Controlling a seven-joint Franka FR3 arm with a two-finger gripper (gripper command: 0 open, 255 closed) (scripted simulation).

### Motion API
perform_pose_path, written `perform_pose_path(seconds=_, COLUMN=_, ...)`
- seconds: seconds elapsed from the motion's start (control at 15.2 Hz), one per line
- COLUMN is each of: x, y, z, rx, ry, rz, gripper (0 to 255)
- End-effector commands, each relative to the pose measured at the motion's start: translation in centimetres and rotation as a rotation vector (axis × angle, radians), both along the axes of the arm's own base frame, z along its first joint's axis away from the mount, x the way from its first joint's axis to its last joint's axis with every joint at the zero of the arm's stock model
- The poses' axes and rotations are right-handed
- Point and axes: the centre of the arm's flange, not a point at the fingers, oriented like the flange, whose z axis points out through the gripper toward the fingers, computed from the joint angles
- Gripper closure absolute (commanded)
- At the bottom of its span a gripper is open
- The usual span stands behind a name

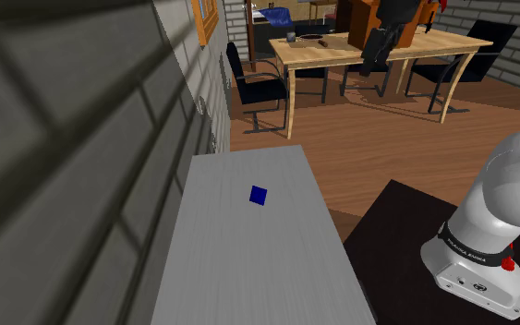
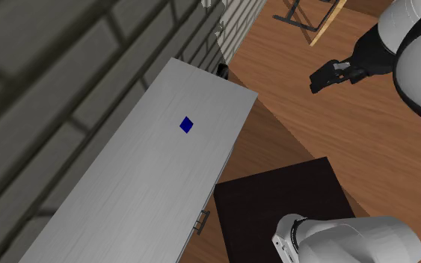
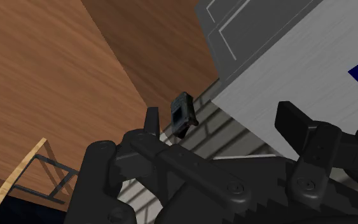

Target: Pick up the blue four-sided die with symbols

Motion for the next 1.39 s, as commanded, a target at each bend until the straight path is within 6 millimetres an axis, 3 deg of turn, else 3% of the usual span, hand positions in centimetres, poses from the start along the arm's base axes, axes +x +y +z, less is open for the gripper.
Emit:
perform_pose_path(seconds=0.0, x=0.0, y=0.0, z=0.0, rx=0.0, ry=0.0, rz=0.0, gripper=0)
perform_pose_path(seconds=1.32, x=8.7, y=22.2, z=-13.2, rx=-0.022, ry=0.137, rz=-0.064, gripper=0)
